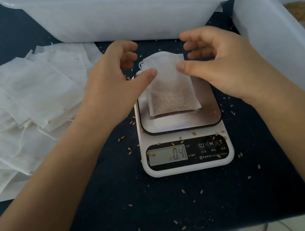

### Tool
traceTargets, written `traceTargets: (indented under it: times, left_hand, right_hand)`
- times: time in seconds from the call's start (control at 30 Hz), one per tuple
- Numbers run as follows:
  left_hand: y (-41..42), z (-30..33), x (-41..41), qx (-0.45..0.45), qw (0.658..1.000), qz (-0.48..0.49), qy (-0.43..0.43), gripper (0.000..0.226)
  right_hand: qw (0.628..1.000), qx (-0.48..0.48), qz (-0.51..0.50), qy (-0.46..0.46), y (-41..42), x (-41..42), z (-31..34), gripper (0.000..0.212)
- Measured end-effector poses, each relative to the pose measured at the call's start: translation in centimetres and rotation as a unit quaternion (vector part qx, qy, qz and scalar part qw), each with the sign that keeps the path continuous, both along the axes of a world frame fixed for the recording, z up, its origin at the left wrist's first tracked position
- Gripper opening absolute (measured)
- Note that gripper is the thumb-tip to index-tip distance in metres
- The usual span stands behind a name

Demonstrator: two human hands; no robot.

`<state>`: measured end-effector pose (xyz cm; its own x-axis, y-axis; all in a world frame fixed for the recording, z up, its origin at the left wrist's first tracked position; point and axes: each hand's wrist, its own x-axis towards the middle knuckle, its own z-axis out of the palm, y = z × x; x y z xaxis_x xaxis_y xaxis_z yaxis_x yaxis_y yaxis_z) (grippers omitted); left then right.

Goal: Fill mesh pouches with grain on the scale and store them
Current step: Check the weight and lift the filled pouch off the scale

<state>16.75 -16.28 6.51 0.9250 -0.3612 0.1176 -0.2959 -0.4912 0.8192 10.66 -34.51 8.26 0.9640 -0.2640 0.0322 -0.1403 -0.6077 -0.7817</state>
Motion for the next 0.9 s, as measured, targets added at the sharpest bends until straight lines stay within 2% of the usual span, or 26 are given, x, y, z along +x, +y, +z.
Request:
traceTargets:
  times: [0.53,0.9]
  left_hand:
    - [0.3,-0.1,0.1,-0.001,1.000,-0.005,0.003,0.046]
    - [0.1,-0.3,0.2,0.033,0.999,-0.015,0.007,0.043]
  right_hand:
    - [1.000,-0.013,0.004,0.012,-0.1,0.4,-0.1,0.051]
    - [0.998,-0.051,0.026,0.023,-0.2,1.2,0.1,0.045]
